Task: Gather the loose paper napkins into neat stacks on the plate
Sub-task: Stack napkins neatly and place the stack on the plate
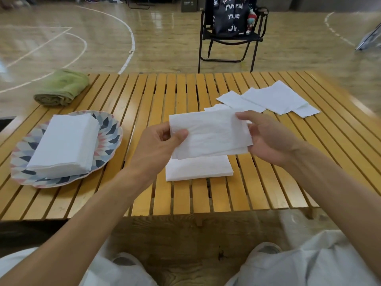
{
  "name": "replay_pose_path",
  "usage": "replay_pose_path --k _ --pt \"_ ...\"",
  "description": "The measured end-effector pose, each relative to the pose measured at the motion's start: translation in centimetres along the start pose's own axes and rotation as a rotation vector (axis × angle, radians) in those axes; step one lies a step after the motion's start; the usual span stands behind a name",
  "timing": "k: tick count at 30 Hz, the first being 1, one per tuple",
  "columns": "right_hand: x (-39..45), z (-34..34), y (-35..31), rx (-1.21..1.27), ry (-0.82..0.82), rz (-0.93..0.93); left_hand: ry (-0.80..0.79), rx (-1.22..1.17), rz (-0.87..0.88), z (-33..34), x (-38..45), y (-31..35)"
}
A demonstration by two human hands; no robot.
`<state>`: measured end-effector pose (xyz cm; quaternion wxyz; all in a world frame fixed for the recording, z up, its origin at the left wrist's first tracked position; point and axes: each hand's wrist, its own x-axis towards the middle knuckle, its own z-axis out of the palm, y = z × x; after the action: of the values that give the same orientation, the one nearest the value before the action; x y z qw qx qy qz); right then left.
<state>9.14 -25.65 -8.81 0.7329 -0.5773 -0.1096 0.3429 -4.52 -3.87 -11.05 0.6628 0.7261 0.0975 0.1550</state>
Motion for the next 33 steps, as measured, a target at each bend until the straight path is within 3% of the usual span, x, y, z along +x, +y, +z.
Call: replay_pose_path --k 3,9,15,23,33 --pt "0.1 -0.1 0.7 -0.053 -0.027 0.105 0.035 0.044 0.011 -0.1 0.0 -0.3" --pt "0.3 0.5 1.9 -0.637 0.093 0.101 0.017 0.188 -0.071 -0.3 -0.1 -1.1" --pt "0.3 0.8 2.7 -0.914 0.165 0.110 0.043 0.455 -0.100 -0.7 0.0 -2.5" --pt "0.9 0.7 3.4 -1.033 0.207 0.116 0.088 0.760 -0.118 -0.5 0.2 -3.5" --pt "1.0 0.5 3.7 -1.050 0.212 0.121 0.062 0.697 -0.194 -0.6 0.4 -3.7"
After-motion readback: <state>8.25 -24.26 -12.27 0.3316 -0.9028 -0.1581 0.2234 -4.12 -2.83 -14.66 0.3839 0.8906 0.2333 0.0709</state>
